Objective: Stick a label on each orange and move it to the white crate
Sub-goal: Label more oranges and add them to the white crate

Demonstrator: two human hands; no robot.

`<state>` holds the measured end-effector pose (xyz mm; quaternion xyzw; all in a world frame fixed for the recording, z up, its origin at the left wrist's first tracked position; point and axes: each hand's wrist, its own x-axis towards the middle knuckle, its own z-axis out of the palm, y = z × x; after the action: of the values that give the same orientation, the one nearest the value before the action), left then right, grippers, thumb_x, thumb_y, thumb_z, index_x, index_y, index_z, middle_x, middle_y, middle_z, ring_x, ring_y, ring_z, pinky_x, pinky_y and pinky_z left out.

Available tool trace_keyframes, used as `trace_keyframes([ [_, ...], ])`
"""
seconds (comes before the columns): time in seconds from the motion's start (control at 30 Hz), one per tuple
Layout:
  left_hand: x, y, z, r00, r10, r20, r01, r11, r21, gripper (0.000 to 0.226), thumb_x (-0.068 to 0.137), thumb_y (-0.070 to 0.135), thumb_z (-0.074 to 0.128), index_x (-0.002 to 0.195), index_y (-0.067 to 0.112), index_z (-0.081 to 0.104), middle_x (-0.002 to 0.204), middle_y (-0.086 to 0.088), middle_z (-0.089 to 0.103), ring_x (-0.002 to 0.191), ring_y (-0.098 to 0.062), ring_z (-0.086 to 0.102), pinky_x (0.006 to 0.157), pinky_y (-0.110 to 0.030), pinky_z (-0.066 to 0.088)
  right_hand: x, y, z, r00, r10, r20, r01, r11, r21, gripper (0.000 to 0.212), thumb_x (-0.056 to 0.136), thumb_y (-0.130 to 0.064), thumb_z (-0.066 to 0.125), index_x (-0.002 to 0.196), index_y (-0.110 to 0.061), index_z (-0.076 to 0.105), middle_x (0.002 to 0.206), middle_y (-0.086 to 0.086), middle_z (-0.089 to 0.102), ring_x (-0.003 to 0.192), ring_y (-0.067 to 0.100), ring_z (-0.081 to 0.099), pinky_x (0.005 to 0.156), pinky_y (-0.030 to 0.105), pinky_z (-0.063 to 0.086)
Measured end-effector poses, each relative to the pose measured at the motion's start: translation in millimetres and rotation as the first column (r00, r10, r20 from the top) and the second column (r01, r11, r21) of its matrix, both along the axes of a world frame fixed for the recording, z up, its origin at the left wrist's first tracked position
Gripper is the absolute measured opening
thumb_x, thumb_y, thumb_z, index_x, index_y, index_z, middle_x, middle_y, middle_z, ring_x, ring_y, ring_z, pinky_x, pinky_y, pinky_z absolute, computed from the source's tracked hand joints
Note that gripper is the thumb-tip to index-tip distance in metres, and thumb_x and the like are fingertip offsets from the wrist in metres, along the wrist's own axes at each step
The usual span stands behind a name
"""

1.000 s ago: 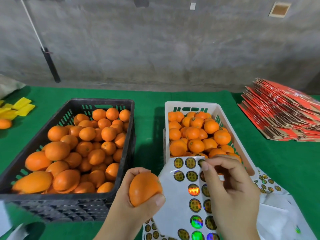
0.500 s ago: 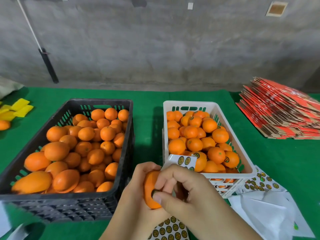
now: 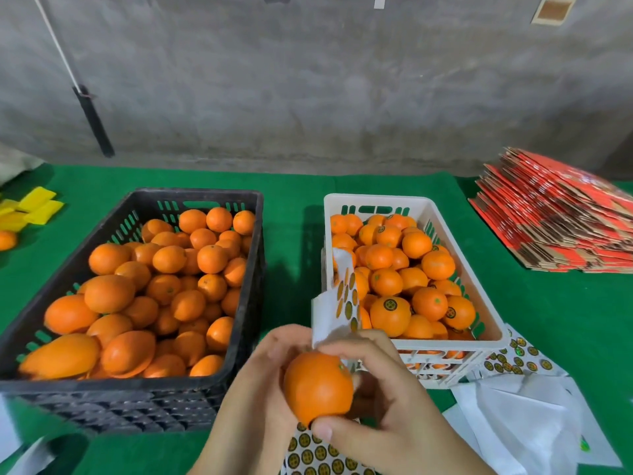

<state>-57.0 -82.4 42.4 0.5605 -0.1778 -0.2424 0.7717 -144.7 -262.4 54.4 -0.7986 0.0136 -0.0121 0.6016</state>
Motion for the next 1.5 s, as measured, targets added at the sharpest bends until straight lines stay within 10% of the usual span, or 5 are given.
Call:
trace_keyframes([
  [0.73,64,29,-9,0.977,0.096,0.19,-0.151,0.942,0.301,0.035,0.1,0.055,0.058,0.105,0.023,0.068,0.099,-0.009,0.075,0.084,-0.025,0.073,0.066,-0.034,0.06,30,-14,-29,0.977,-0.078,-0.196,0.157,0.892,0.425,0.031,0.086,-0.029,0.077,0.117,-0.029,0.079,0.106,0.002,0.081,0.098,0.018,0.077,0.078,0.023,0.06],
  [0.93,152,114,-2,0.93,-0.308,0.199,-0.294,-0.3,0.907,0.069,0.087,0.075,0.053,0.149,0.047,0.039,0.161,-0.002,0.035,0.142,-0.04,0.04,0.113,-0.054,0.037,27,-16,-39,0.954,-0.252,-0.16,0.298,0.817,0.494,0.042,0.08,-0.029,0.078,0.121,-0.024,0.078,0.107,0.02,0.077,0.097,0.032,0.076,0.075,0.039,0.062],
  [1.03,153,144,-5,0.965,-0.262,-0.022,-0.095,-0.427,0.899,0.086,0.08,0.078,0.061,0.154,0.057,0.023,0.168,0.006,0.014,0.145,-0.045,0.035,0.113,-0.059,0.034,23,-17,-40,0.951,-0.263,-0.163,0.309,0.764,0.566,0.041,0.082,-0.025,0.081,0.122,-0.02,0.077,0.113,0.025,0.076,0.104,0.038,0.076,0.077,0.045,0.064],
  [1.23,142,148,-5,0.87,-0.476,0.129,-0.34,-0.389,0.856,0.058,0.086,0.071,0.062,0.136,0.046,0.048,0.149,0.008,0.046,0.132,-0.029,0.051,0.105,-0.042,0.043,15,-18,-42,0.948,-0.269,-0.17,0.317,0.761,0.565,0.033,0.086,-0.027,0.076,0.118,-0.018,0.077,0.124,0.016,0.076,0.11,0.032,0.075,0.077,0.035,0.063],
  [1.5,83,127,47,0.83,0.381,0.408,-0.558,0.606,0.567,0.075,0.05,0.095,0.072,0.108,0.046,0.071,0.097,0.013,0.078,0.088,-0.009,0.074,0.069,-0.032,0.054,7,-23,-30,0.959,-0.271,-0.087,0.278,0.833,0.477,0.061,0.077,-0.053,0.088,0.127,-0.023,0.073,0.125,0.014,0.076,0.113,0.034,0.073,0.089,0.043,0.063],
])
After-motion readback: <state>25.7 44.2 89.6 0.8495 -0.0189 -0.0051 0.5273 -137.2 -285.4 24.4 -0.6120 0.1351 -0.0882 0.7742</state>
